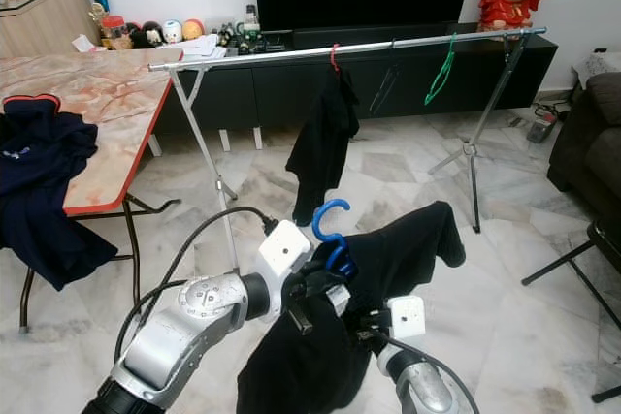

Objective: Hang hanger

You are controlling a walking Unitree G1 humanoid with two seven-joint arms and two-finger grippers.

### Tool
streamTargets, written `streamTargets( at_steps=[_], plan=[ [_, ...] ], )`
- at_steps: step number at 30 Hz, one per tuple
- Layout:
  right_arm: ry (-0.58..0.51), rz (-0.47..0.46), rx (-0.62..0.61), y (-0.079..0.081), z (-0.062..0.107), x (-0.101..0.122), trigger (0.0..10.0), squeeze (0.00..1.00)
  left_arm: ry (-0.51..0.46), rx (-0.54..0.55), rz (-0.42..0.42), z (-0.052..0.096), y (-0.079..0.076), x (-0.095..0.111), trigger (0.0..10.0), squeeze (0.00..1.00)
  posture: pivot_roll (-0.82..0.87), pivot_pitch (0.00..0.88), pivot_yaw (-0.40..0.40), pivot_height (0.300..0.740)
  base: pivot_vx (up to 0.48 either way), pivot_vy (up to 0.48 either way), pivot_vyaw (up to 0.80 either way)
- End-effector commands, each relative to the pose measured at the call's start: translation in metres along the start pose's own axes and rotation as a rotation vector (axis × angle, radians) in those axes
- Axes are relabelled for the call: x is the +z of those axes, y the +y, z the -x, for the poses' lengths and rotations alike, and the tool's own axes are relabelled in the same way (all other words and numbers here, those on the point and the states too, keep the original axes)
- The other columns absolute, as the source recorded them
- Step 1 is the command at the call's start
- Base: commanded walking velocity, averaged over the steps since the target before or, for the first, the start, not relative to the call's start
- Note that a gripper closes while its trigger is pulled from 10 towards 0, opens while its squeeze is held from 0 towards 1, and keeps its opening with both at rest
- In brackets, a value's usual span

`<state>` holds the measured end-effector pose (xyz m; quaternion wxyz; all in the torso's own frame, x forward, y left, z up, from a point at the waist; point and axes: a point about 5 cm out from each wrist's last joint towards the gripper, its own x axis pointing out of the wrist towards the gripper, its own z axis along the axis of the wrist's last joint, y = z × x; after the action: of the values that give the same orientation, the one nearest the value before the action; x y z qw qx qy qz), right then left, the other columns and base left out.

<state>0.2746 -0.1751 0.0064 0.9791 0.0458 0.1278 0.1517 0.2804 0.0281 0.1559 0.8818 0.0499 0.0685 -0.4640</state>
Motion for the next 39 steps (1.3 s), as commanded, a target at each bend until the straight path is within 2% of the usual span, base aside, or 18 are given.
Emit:
streamTargets(
  at_steps=[1, 17, 20, 22, 25, 28, 30, 33, 35, 36, 39],
  plan=[
    [-0.01, -0.006, -0.008, 0.0, -0.001, 0.002, 0.0, 0.0, -0.046, -0.014, 0.004, 0.003, -0.002, 0.009, 10.0, 0.0, -0.03, 0.018, 0.034, 0.74, 0.0, 0.0, 0.0],
    [-0.015, 0.0, -0.032, -0.003, -0.002, 0.003, 0.0, 0.0, -0.035, -0.005, 0.005, 0.006, 0.0, 0.007, 10.0, 0.0, -0.03, 0.018, 0.033, 0.74, 0.0, 0.0, 0.0],
    [-0.02, 0.004, -0.036, -0.004, -0.002, 0.004, 0.0, 0.0, -0.012, -0.009, -0.01, 0.007, 0.001, 0.004, 10.0, 0.0, -0.03, 0.018, 0.033, 0.74, 0.0, 0.0, 0.0],
    [-0.023, 0.009, -0.039, -0.005, -0.002, 0.006, 0.0, 0.0, 0.047, -0.006, -0.051, 0.01, 0.003, -0.006, 10.0, 0.0, -0.03, 0.017, 0.032, 0.74, 0.0, 0.0, 0.0],
    [-0.035, 0.038, -0.059, -0.013, -0.001, 0.012, 0.0, 0.0, 0.2, 0.033, -0.166, 0.023, 0.018, -0.033, 10.0, 0.0, -0.03, 0.018, 0.032, 0.74, 0.0, 0.0, 0.0],
    [-0.04, 0.059, -0.098, -0.022, 0.001, 0.016, 0.0, 0.0, 0.222, 0.092, -0.171, 0.032, 0.031, -0.034, 10.0, 0.0, -0.03, 0.02, 0.032, 0.74, 0.0, 0.0, 0.0],
    [-0.047, 0.057, -0.117, -0.026, 0.002, 0.018, 0.0, 0.0, 0.263, 0.099, -0.203, 0.037, 0.036, -0.039, 10.0, 0.0, -0.03, 0.021, 0.031, 0.74, 0.0, 0.0, 0.0],
    [-0.066, 0.075, -0.139, -0.034, 0.002, 0.026, 0.0, 0.0, 0.371, 0.101, -0.261, 0.055, 0.048, -0.053, 10.0, 0.0, -0.03, 0.022, 0.029, 0.74, 0.0, 0.0, 0.0],
    [-0.073, 0.082, -0.146, -0.038, 0.002, 0.029, 0.0, 0.0, 0.445, 0.082, -0.311, 0.066, 0.052, -0.062, 10.0, 0.0, -0.03, 0.024, 0.028, 0.74, 0.0, 0.0, 0.0],
    [-0.078, 0.089, -0.158, -0.043, 0.003, 0.034, 0.0, 0.0, 0.512, 0.034, -0.351, 0.079, 0.055, -0.071, 10.0, 0.0, -0.03, 0.024, 0.028, 0.74, 0.0, 0.0, 0.0],
    [-0.077, 0.105, -0.176, -0.05, 0.004, 0.038, 0.0, 0.0, 0.513, -0.017, -0.326, 0.089, 0.055, -0.071, 10.0, 0.0, -0.03, 0.024, 0.027, 0.74, 0.0, 0.0, 0.0]
  ],
)
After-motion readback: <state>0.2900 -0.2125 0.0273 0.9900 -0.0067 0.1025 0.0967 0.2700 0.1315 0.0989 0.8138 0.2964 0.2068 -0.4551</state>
